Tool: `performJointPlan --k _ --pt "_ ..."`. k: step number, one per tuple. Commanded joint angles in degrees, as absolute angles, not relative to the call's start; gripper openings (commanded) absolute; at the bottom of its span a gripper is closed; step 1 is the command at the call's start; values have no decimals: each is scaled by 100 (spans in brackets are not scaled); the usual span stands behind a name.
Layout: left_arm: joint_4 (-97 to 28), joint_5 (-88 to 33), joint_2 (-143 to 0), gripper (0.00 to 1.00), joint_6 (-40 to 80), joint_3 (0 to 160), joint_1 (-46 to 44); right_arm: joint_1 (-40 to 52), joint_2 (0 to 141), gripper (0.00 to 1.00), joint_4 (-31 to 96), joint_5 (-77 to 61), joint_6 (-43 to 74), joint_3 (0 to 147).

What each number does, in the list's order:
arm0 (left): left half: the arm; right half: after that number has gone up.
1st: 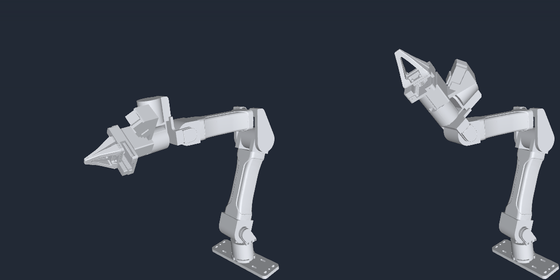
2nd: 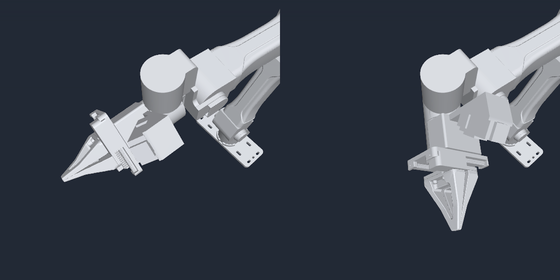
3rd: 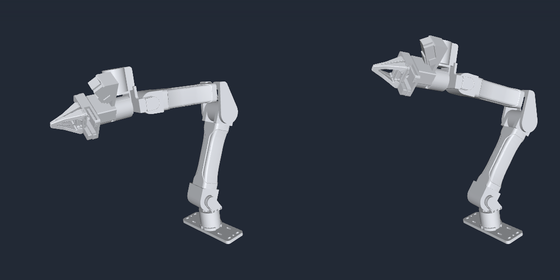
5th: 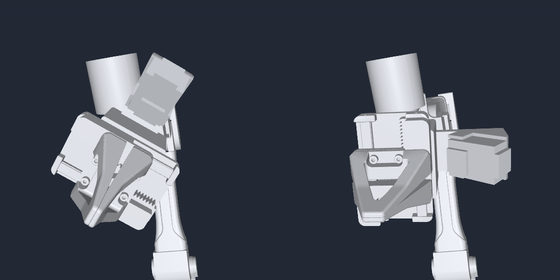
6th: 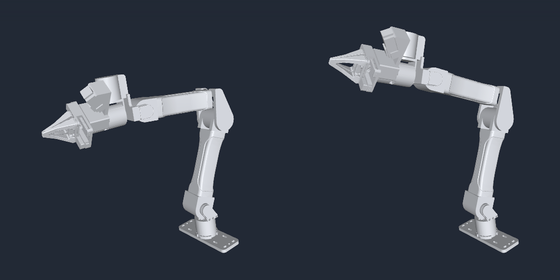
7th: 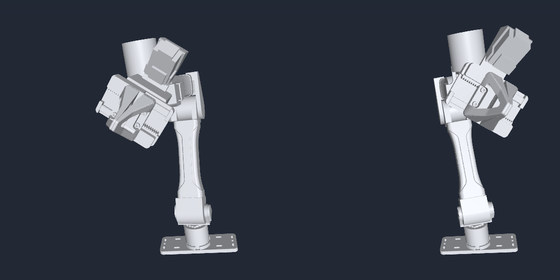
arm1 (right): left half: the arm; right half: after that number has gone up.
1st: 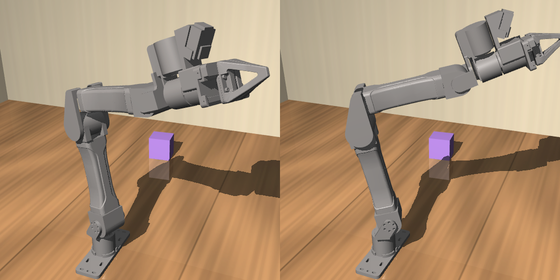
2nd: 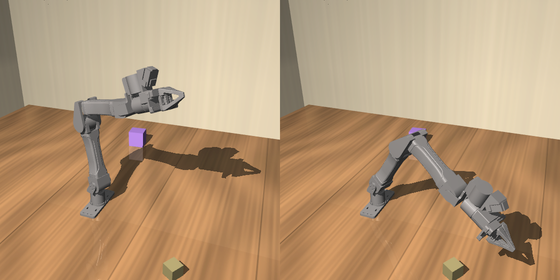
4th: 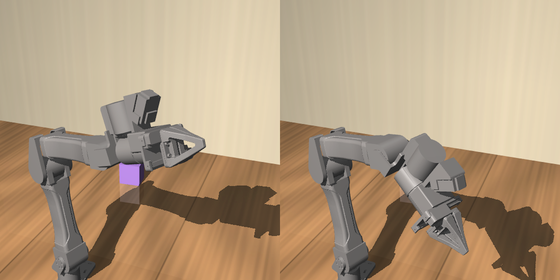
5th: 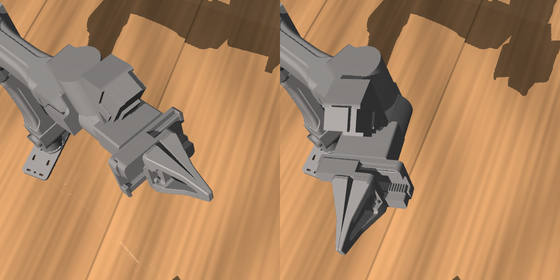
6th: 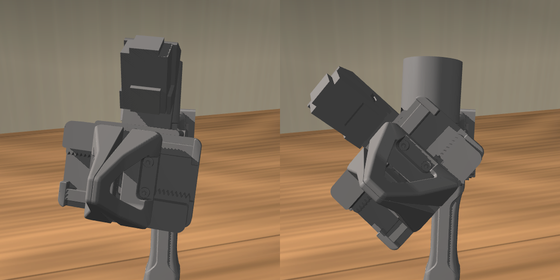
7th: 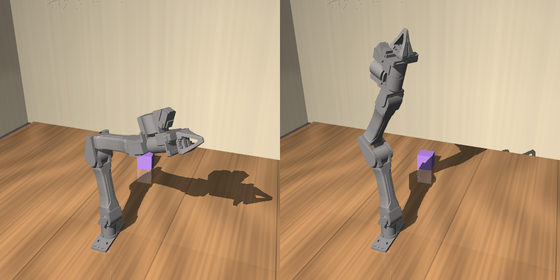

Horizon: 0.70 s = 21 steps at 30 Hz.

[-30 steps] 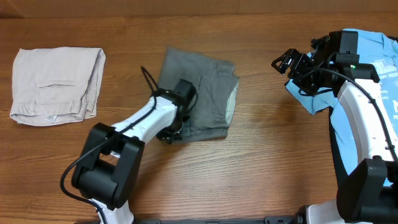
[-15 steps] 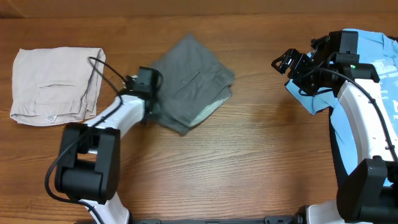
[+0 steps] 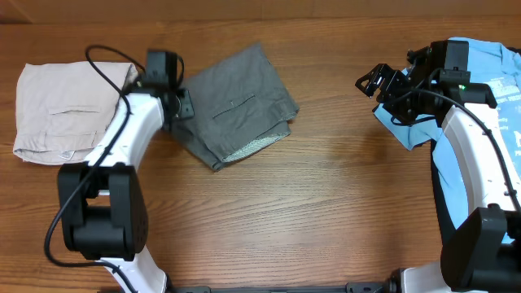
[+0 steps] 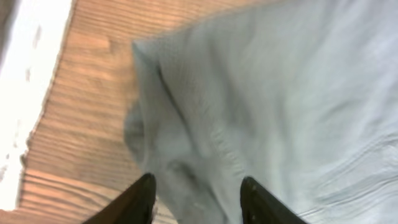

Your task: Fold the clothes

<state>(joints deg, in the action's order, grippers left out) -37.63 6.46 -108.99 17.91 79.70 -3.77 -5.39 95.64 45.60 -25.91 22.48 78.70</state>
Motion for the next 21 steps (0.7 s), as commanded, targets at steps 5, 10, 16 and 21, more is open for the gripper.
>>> performJointPlan --k 5,10,16,21 --pt "-5983 -1245 -10702 4 2189 8888 -808 -545 9579 100 4536 -2550 2255 7874" --pt "-5616 -1308 -10739 4 2211 8425 -1330 -545 9579 100 4536 -2550 2257 7874" --pt "-4648 -727 -10803 4 2936 7708 -1820 -545 9579 100 4536 -2550 2257 7874" --pt "-4228 -572 -10838 4 3072 7164 -1868 -545 9579 100 4536 -2550 2257 7874"
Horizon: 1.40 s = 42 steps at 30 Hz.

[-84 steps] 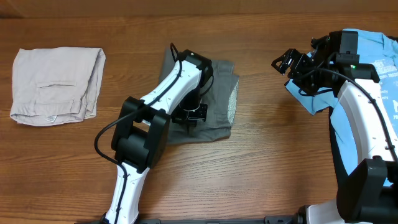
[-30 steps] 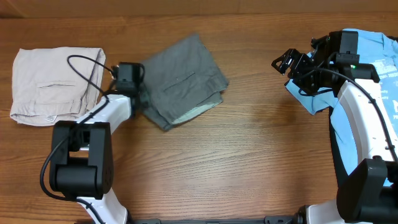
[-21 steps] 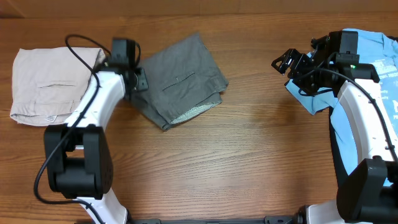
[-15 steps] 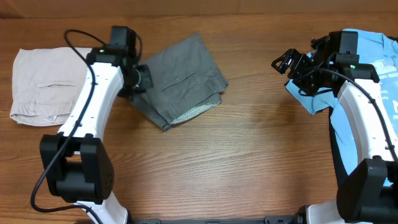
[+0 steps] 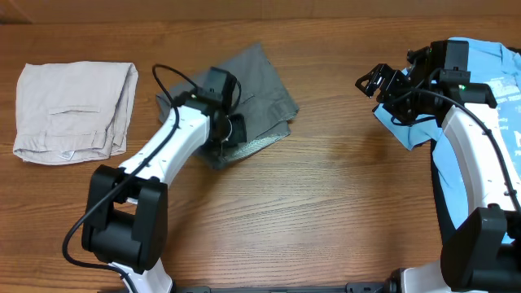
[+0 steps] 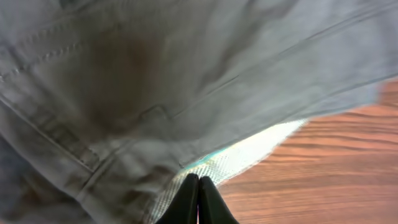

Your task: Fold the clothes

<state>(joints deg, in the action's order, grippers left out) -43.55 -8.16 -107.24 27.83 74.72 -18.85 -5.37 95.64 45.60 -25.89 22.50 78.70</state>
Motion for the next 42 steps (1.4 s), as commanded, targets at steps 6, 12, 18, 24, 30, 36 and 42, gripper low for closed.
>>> performJointPlan --k 6,12,18,24,30,36,42 --pt "-4370 141 -10838 4 2952 6716 -1850 -545 9579 100 4536 -2550 2255 7874" --pt "-4484 1295 -10838 4 2825 6486 -1721 -545 9579 100 4536 -2550 2257 7874" --pt "-4534 1350 -10831 4 2633 6543 -1485 -545 9579 100 4536 -2547 2257 7874" --pt "-5413 1358 -10746 4 2565 7358 -1328 -545 9579 100 4536 -2547 2255 7874" --pt "-6270 1372 -10696 12 2418 8278 -1253 -545 9579 100 4536 -2550 2255 7874" --pt "-6615 1313 -10698 92 2438 8497 -1100 -545 9579 100 4536 -2550 2255 7874" --pt "-6425 161 -10713 100 2440 8313 -508 -545 9579 100 4536 -2550 2255 7874"
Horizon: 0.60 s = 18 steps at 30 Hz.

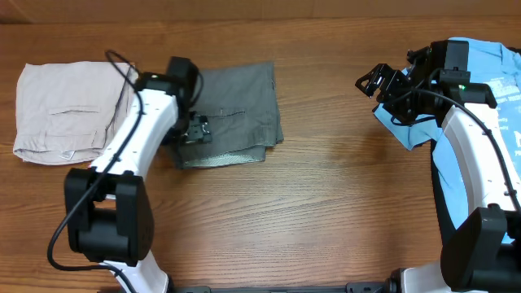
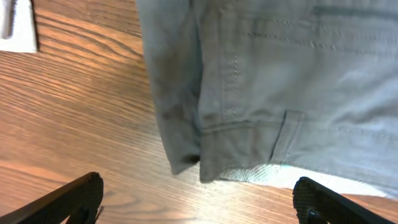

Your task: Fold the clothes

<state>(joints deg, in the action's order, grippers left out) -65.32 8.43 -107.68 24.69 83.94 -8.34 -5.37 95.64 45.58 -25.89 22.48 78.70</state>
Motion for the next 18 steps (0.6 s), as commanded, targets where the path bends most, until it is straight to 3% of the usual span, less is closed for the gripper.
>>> performJointPlan --k 1,18 --pt "-6340 71 -10715 100 2440 8246 -438 -545 9579 100 4536 -2550 2257 7874" --pt "-4558 -419 -10724 100 2987 6759 -338 -545 9579 100 4536 -2550 2255 7874"
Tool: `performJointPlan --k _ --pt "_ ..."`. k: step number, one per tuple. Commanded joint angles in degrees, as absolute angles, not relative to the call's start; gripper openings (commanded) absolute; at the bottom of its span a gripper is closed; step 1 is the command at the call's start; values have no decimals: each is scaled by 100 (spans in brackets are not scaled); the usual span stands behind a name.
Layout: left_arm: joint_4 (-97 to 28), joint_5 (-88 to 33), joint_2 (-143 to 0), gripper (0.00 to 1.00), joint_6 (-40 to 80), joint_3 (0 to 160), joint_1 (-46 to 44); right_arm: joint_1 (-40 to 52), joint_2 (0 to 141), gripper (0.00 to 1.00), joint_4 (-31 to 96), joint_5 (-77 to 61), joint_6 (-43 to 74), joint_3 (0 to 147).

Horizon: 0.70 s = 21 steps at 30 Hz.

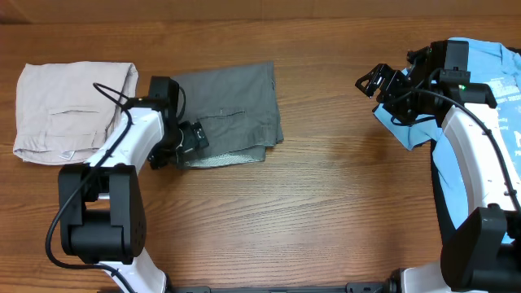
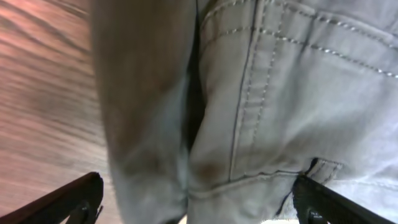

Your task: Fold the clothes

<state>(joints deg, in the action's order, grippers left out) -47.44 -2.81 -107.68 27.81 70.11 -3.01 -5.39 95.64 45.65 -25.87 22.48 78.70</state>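
Observation:
Grey folded shorts (image 1: 232,114) lie square on the wooden table, left of centre. My left gripper (image 1: 186,140) is open low over their lower left corner. In the left wrist view the grey shorts (image 2: 261,93) fill the frame, and the left gripper (image 2: 199,205) has its fingers (image 2: 71,199) wide apart astride the folded edge. Beige folded shorts (image 1: 73,110) lie at the far left. A light blue shirt (image 1: 496,81) lies unfolded at the right edge. My right gripper (image 1: 370,81) hangs open left of it, holding nothing.
The right arm (image 1: 476,155) lies over the blue shirt. The left arm's black cable (image 1: 110,94) loops above the beige shorts. Bare wooden table (image 1: 342,187) stretches between the grey shorts and the shirt.
My left gripper, still open, has shifted slightly down and left and come closer to the grey shorts' lower left corner. The shorts and the right arm have not moved.
The grey shorts lay askew, my left gripper open at their left corner. Then it was shut at their lower edge. Later the shorts lay square, nearer the beige pair, with the gripper open beside them. Now it sits open over their corner.

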Motion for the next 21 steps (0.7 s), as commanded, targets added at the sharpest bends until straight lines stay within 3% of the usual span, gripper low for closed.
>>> performJointPlan --k 1,6,7,12,19,21 --pt "-4445 -458 -10724 100 2987 6674 -344 -545 9579 100 4536 -2550 2255 7874" --pt "-4080 -563 -10735 96 2987 6396 -344 -545 9579 100 4536 -2550 2255 7874" --pt "-4060 -563 -10750 88 2995 6381 -344 -545 9579 100 4536 -2550 2255 7874" --pt "-4062 -558 -10750 65 3004 6381 -340 -545 9579 100 4536 -2550 2255 7874" --pt "-4062 -556 -10750 42 3002 6381 -340 -545 9579 100 4536 -2547 2257 7874" --pt "-4060 -556 -10750 27 3000 6381 -340 -545 9579 100 4536 -2550 2255 7874"
